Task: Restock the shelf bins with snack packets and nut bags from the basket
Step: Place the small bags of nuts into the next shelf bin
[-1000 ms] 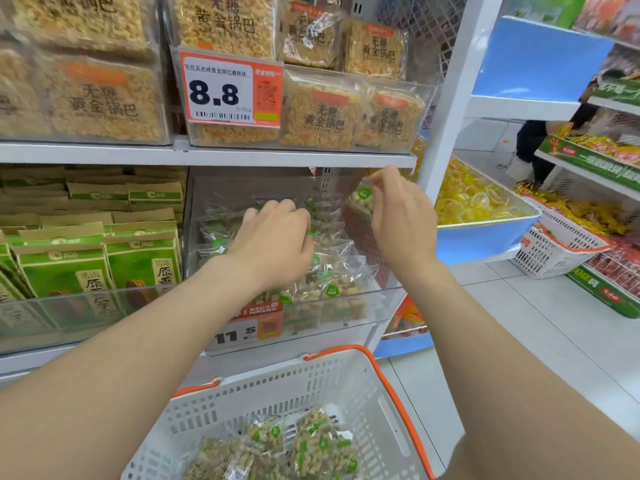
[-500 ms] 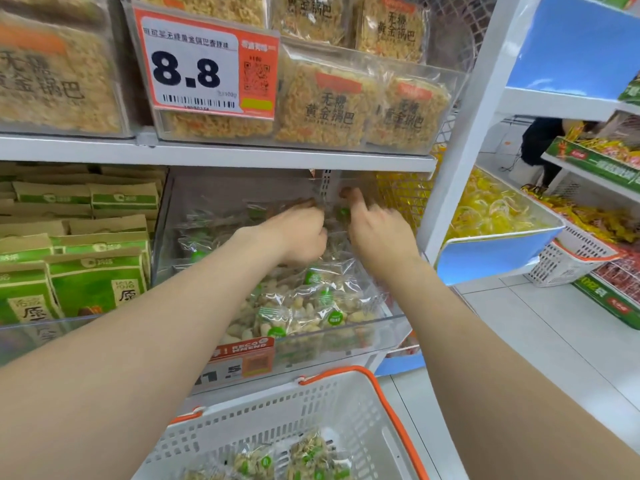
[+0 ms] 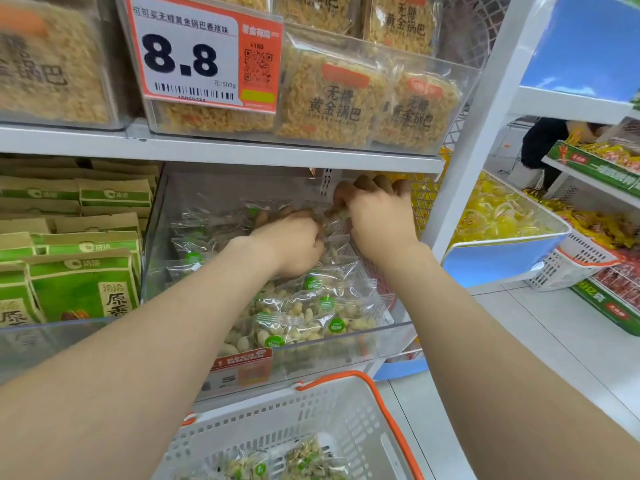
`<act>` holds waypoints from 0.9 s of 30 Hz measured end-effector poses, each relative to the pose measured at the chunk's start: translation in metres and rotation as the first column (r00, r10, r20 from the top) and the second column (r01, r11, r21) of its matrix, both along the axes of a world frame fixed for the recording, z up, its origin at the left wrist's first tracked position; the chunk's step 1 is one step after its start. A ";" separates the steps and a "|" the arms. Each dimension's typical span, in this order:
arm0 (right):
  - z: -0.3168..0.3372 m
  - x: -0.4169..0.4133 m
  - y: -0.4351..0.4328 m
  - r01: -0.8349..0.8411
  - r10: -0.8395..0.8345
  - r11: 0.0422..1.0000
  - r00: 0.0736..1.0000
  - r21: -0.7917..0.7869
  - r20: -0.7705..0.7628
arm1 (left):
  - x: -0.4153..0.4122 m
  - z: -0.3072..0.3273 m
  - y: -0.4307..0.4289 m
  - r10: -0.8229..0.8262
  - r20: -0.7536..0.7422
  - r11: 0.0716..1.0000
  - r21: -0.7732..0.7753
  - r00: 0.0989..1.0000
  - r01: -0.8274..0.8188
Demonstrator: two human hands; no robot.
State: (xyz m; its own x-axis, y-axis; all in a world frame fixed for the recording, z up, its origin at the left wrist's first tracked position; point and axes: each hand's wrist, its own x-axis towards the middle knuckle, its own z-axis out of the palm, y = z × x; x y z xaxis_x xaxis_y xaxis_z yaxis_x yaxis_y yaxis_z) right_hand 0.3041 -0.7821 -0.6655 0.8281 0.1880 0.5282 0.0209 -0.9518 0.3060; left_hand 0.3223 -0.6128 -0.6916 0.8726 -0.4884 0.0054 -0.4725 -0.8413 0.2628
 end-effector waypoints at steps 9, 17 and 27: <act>0.023 0.015 0.026 0.141 -0.158 0.987 0.929 -0.076 -0.334 | -0.008 0.006 0.004 0.016 0.002 0.999 -0.038 1.000 -0.016; 0.009 0.026 0.024 0.170 -0.163 0.985 0.890 -0.023 -0.426 | -0.007 0.005 0.004 -0.003 -0.016 0.997 -0.077 1.000 0.002; 0.011 0.024 -0.005 0.065 -0.050 0.997 0.934 0.032 -0.355 | -0.008 0.005 0.005 0.020 -0.066 0.998 -0.057 0.998 -0.024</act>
State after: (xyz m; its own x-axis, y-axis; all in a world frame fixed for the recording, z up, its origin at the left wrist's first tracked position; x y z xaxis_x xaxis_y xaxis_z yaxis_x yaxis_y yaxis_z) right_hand 0.3285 -0.7866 -0.6545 0.9714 0.1182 0.2058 0.0650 -0.9666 0.2480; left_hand 0.3141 -0.6081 -0.6864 0.8827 -0.4693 -0.0240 -0.4340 -0.8338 0.3411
